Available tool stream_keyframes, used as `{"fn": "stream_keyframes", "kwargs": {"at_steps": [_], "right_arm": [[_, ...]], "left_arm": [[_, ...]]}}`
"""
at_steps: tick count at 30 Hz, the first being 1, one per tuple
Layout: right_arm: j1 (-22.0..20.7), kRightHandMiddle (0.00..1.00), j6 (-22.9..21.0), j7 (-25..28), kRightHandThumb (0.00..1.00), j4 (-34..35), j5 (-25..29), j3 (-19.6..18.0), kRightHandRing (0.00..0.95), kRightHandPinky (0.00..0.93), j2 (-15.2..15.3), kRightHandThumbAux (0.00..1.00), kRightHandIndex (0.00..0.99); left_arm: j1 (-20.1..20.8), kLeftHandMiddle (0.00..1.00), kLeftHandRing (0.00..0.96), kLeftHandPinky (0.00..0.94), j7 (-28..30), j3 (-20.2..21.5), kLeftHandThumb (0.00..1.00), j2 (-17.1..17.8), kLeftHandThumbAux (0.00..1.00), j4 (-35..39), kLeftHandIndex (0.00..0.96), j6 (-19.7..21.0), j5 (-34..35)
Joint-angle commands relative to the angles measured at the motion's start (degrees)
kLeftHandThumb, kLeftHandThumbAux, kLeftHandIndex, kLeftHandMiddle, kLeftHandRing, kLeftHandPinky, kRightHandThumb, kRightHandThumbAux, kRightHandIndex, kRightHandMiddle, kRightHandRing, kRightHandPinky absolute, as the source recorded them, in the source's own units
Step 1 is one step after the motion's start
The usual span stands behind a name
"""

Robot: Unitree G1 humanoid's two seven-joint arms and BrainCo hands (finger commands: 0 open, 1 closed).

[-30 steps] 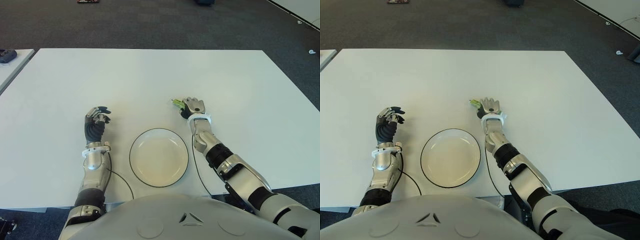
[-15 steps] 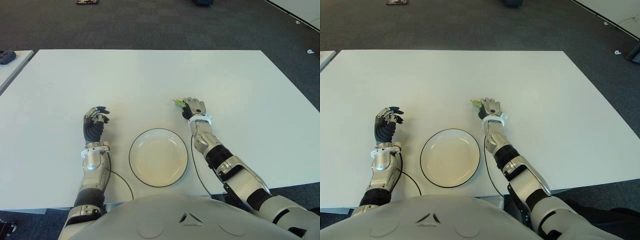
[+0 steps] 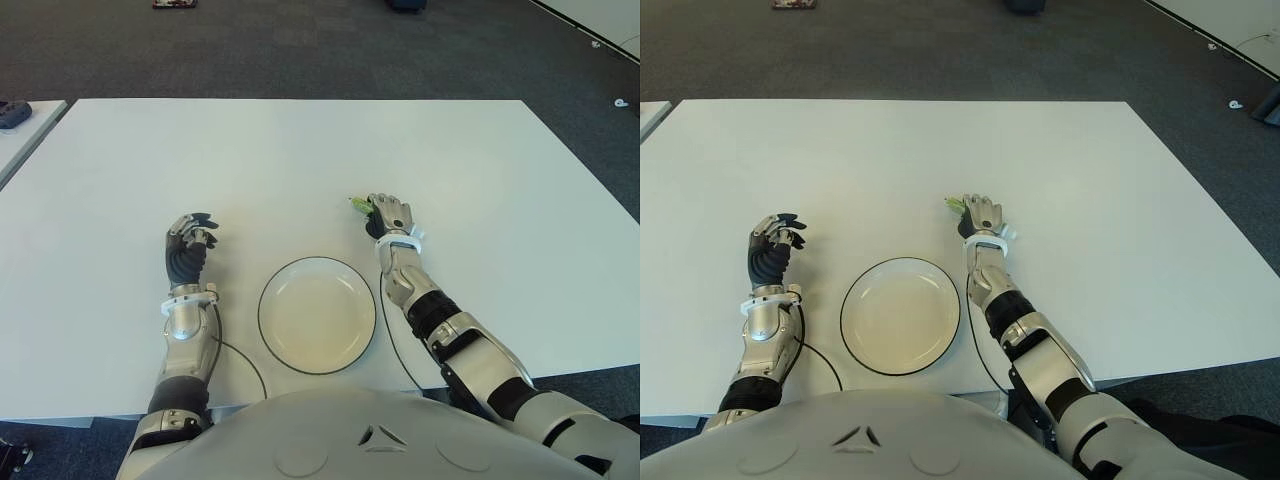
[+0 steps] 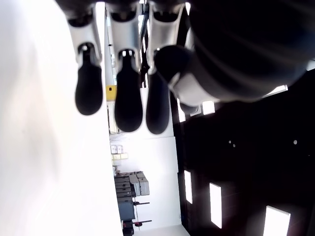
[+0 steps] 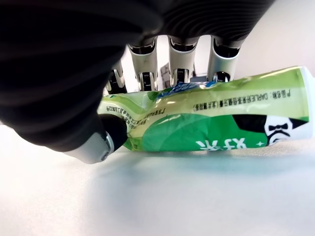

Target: Put the toothpaste on the table into the plate.

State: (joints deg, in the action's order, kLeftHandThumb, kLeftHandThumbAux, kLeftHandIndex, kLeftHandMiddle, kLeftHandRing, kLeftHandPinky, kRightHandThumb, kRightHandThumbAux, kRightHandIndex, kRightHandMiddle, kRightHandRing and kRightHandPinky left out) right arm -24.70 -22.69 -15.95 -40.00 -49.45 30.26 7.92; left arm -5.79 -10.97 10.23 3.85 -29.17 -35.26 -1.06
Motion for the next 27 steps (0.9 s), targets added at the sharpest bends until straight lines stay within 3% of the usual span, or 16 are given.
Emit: {"fn": "stream_keyframes", "kwargs": {"at_steps": [1, 19, 27], "right_arm": [[1.85, 0.732, 1.45, -1.32, 0.711, -2.50, 2.46, -0.83, 0.725, 0.739, -0.55, 0.708, 0.438], [3.04, 0.763, 8.44, -13.14, 0.711, -2.25, 7.25, -5.24, 0.771, 0.801, -1.25, 0.713, 0.438], [4.45, 0.793, 16.67, -16.76, 0.713, -0.77, 11.62, -8.33, 0.809, 0.847, -0.94, 0.715, 0.440]], "left_arm": [[-1.28, 0.509, 0.640, 0.615, 0.88, -0.15, 0.835, -0.32, 0.677, -1.25, 0.406, 0.79, 0.20], [-1.13, 0.502, 0.624, 0.595, 0.83, -0.27, 0.835, -0.11, 0.678, -1.57, 0.406, 0.33, 0.11], [-1.12, 0.509, 0.637, 0.619, 1.16, -0.32, 0.835, -0.02, 0.678, -1.57, 0.403, 0.26, 0.33]]}}
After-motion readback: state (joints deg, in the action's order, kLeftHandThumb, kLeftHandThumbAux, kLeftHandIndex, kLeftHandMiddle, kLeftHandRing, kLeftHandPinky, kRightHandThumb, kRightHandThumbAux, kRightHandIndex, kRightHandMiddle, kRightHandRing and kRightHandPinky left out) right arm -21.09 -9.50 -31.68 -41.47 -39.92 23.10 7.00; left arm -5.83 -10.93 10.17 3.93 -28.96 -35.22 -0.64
